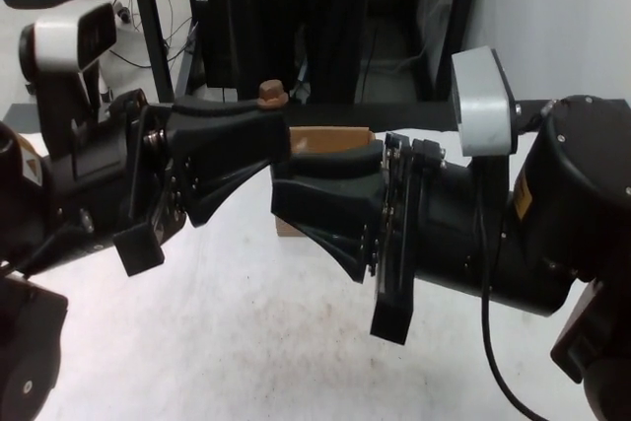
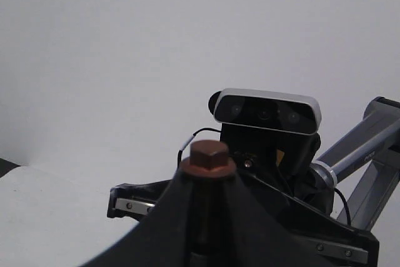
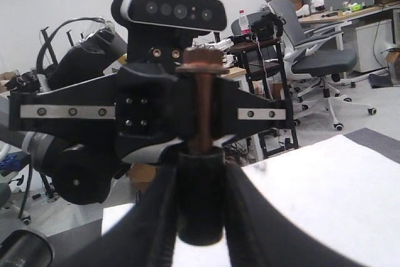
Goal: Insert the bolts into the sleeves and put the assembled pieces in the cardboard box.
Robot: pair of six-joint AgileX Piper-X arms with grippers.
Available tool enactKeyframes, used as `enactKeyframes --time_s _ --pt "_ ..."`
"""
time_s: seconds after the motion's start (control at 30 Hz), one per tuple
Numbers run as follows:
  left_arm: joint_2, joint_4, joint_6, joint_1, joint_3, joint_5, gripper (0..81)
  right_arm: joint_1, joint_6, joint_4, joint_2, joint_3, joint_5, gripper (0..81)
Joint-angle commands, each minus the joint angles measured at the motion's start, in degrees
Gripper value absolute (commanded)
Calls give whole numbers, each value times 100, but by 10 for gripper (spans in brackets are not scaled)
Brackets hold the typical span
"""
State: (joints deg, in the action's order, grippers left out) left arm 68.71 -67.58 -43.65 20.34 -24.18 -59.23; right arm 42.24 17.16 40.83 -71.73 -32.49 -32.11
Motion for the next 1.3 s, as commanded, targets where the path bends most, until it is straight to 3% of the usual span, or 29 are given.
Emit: enactKeyframes --time_s 0.0,0.17,0.23,0.97,1.27 --pt "-18 -118 -51 4 -40 -117 131 -169 -2 -133 41 -62 121 8" --pt "-18 -118 -243 4 -40 -99 405 -167 -2 -247 41 -62 23 8" --pt "-18 -128 -356 4 -40 -101 458 -167 -2 -247 41 -62 23 8" --pt "-18 -28 -375 4 -40 -257 465 -167 -2 -246 41 -62 5 8" --pt "-18 564 230 4 -40 -380 465 -167 -2 -246 41 -62 5 8"
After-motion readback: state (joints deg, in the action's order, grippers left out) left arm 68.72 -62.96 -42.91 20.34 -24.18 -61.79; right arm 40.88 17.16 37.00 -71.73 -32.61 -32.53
